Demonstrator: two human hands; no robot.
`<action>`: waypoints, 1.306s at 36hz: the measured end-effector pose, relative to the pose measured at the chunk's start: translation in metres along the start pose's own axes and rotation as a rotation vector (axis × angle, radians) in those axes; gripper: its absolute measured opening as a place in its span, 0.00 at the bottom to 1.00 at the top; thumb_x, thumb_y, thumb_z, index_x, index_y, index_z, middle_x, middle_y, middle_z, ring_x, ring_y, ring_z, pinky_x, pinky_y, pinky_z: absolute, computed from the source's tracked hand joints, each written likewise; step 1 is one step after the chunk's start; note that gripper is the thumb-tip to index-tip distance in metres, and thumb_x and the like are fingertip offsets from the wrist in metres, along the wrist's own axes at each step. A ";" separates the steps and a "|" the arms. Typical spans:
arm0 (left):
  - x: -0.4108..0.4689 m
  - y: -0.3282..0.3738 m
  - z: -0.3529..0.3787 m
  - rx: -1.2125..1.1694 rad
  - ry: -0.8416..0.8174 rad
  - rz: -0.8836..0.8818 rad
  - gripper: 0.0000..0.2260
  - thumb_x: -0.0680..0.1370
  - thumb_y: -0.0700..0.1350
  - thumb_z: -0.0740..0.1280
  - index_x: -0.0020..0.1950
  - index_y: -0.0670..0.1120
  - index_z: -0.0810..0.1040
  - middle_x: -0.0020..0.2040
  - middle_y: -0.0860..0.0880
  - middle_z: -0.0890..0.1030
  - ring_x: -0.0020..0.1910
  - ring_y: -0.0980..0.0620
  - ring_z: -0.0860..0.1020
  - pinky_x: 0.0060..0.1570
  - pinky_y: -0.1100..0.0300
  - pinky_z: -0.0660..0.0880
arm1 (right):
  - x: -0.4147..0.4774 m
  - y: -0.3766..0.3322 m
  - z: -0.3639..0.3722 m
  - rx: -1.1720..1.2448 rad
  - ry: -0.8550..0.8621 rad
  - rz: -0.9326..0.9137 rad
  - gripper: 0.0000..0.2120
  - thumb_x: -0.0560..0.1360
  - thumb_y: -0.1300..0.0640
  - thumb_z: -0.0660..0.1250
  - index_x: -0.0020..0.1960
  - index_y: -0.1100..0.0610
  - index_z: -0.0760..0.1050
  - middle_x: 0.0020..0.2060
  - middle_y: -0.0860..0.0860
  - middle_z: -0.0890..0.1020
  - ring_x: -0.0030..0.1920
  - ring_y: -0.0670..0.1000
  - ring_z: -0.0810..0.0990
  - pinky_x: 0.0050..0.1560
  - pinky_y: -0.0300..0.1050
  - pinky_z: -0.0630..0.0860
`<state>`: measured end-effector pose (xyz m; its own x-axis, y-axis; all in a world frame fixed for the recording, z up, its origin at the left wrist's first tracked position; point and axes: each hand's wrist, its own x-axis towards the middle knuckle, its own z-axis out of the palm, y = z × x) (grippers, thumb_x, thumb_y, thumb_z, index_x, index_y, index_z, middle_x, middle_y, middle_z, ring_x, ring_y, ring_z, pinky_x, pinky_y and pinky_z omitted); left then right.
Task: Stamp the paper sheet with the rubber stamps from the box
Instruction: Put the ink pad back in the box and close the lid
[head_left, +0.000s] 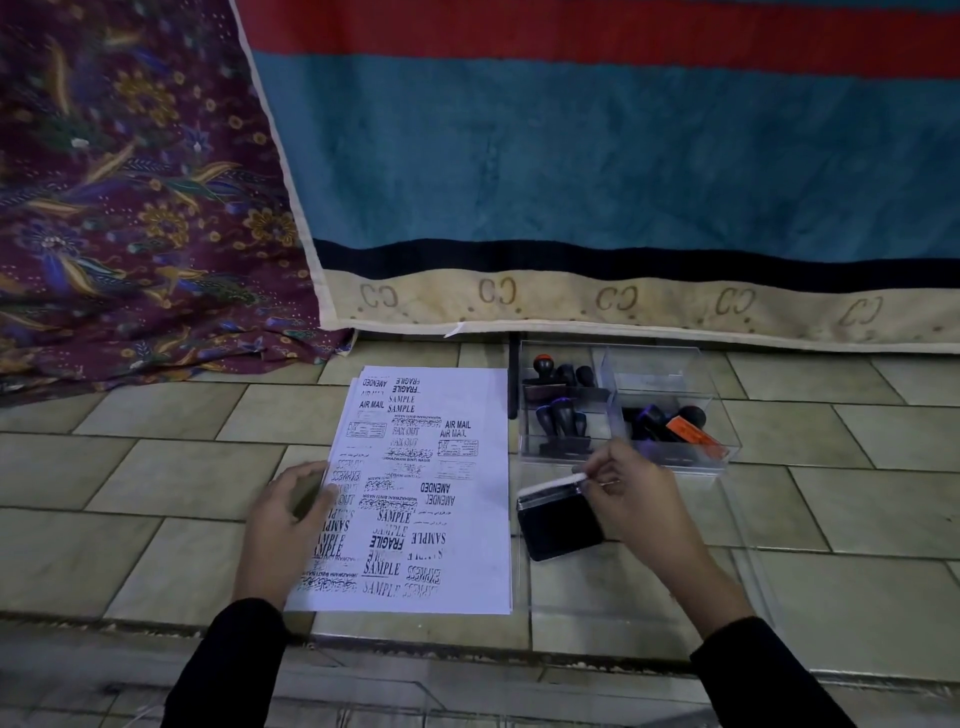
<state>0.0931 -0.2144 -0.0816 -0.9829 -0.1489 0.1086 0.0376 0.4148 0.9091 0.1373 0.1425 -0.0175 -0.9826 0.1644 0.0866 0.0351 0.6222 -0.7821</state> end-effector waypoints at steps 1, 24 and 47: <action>0.000 -0.001 0.000 0.001 0.000 -0.001 0.11 0.77 0.43 0.71 0.53 0.58 0.79 0.56 0.54 0.82 0.56 0.60 0.79 0.57 0.59 0.74 | -0.005 0.001 -0.002 0.003 -0.010 -0.027 0.10 0.70 0.66 0.70 0.42 0.52 0.75 0.41 0.45 0.82 0.43 0.40 0.80 0.41 0.26 0.74; 0.008 -0.003 -0.008 -0.169 -0.093 -0.172 0.11 0.79 0.41 0.69 0.57 0.55 0.79 0.59 0.53 0.82 0.60 0.50 0.80 0.63 0.40 0.74 | -0.044 0.030 -0.006 -0.343 -0.202 -0.339 0.13 0.66 0.63 0.72 0.51 0.55 0.82 0.52 0.48 0.79 0.53 0.47 0.79 0.56 0.35 0.74; -0.059 0.042 0.125 0.522 -0.188 0.390 0.16 0.77 0.53 0.55 0.58 0.54 0.79 0.62 0.57 0.78 0.68 0.55 0.70 0.71 0.50 0.57 | -0.020 0.006 -0.004 -0.427 -0.367 -0.352 0.26 0.73 0.53 0.68 0.69 0.50 0.65 0.64 0.45 0.70 0.64 0.45 0.65 0.62 0.33 0.61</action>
<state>0.1302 -0.0756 -0.0998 -0.9314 0.2387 0.2749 0.3503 0.7928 0.4987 0.1582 0.1461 -0.0221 -0.9443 -0.3286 0.0174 -0.3043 0.8520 -0.4261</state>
